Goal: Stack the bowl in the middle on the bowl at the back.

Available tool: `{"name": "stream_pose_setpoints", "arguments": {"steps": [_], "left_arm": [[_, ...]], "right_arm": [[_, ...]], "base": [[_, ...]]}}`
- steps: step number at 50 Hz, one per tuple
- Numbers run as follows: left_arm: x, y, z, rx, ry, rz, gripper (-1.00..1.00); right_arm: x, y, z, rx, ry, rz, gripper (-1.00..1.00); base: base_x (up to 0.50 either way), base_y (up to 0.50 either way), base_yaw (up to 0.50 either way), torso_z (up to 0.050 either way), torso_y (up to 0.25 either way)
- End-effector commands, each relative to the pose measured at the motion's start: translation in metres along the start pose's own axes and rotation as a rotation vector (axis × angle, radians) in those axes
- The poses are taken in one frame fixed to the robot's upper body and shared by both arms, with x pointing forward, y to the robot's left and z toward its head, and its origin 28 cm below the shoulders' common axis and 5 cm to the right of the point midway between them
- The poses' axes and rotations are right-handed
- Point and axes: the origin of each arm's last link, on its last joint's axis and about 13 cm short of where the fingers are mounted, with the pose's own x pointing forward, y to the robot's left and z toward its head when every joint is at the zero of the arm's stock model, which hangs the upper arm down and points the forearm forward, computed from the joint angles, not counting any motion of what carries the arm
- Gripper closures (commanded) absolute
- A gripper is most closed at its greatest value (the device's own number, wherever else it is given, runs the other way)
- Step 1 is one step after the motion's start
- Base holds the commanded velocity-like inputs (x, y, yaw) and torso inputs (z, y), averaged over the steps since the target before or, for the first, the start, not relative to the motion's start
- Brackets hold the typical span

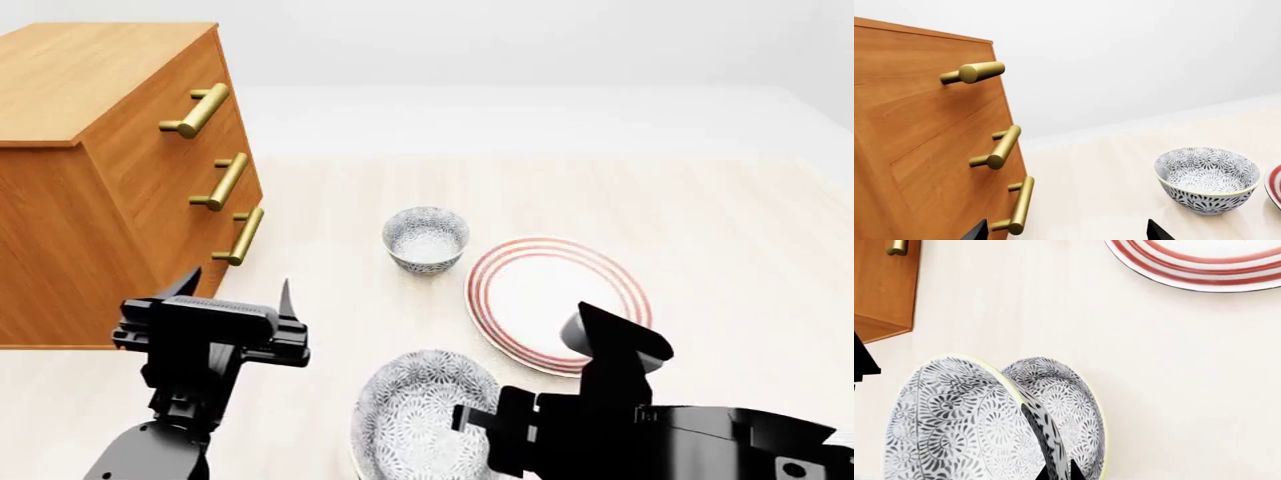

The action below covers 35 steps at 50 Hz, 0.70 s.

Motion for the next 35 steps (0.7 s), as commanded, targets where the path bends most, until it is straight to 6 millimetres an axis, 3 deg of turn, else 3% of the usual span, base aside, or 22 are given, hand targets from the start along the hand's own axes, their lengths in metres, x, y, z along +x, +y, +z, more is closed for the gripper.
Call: {"name": "stream_pose_setpoints", "arguments": {"steps": [1, 35], "left_arm": [[0.001, 0.002, -0.001, 0.002, 0.002, 0.009, -1.00], [0.000, 0.005, -0.003, -0.002, 0.010, 0.022, -1.00]], "right_arm": [[0.007, 0.004, 0.005, -0.006, -0.001, 0.017, 1.00], [0.020, 0.004, 0.007, -0.008, 0.012, -0.012, 1.00]], "base": [[0.00, 0.00, 0.00, 0.000, 0.000], [0.00, 0.00, 0.00, 0.000, 0.000]]}}
